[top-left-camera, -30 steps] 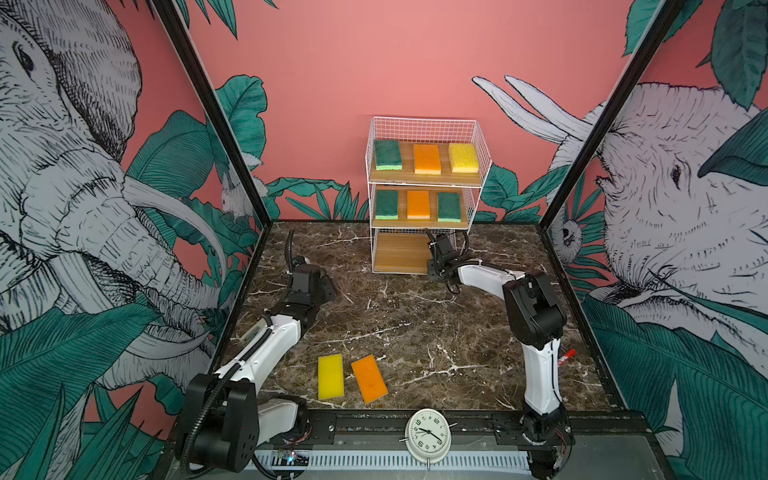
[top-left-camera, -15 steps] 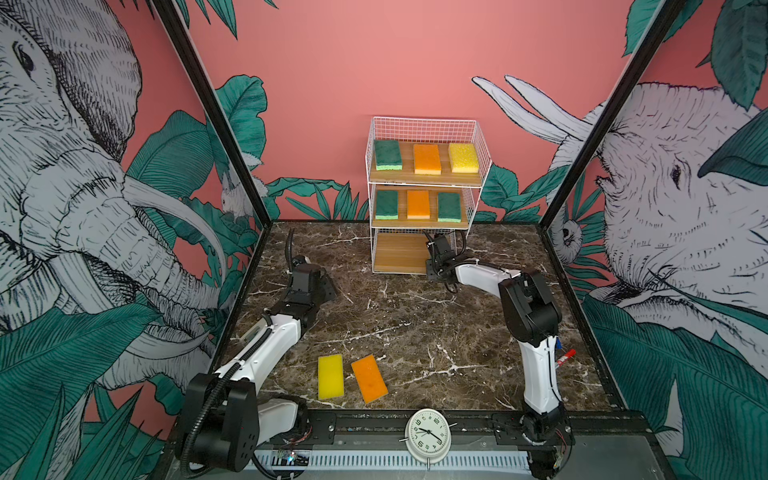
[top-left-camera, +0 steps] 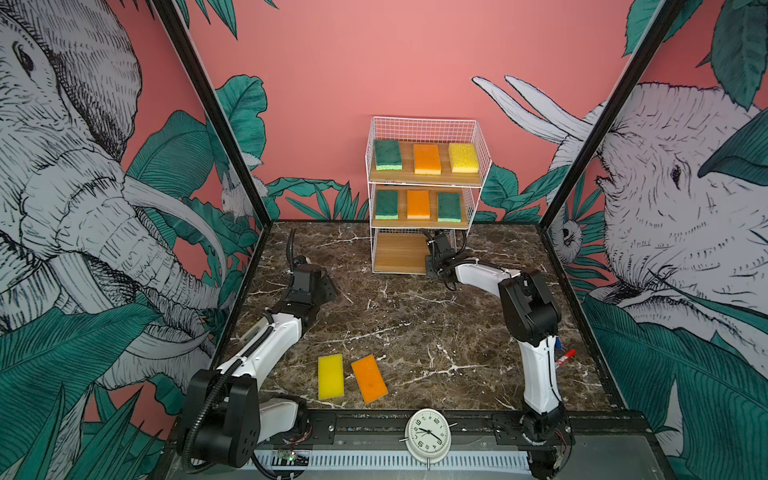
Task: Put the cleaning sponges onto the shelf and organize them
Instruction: 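Lower the green sponge onto the bottom tier and open the right gripper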
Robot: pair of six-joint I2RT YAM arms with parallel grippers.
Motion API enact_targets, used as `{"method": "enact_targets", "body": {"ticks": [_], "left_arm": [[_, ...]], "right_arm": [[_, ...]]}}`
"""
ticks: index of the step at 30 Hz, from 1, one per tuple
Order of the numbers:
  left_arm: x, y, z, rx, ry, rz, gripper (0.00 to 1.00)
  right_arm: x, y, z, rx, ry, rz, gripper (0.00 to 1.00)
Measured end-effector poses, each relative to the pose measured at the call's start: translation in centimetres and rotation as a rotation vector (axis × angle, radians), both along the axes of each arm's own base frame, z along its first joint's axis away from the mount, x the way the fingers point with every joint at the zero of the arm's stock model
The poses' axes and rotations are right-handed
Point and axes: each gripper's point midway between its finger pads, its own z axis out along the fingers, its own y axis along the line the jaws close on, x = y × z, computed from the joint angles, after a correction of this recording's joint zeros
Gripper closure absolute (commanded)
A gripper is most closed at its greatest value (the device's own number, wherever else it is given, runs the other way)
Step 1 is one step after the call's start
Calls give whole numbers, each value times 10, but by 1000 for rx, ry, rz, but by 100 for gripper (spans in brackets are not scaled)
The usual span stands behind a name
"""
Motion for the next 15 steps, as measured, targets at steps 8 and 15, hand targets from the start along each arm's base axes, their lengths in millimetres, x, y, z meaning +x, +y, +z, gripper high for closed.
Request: {"method": "enact_targets", "body": {"ticks": [8, 15], "left_arm": [[1, 0, 2, 3, -4, -2, 44], [3, 0, 5, 1, -12, -1, 44]], "right_arm": [[15, -2, -1, 3, -19, -27, 35], [16, -7, -9, 7, -5, -46, 35]]}}
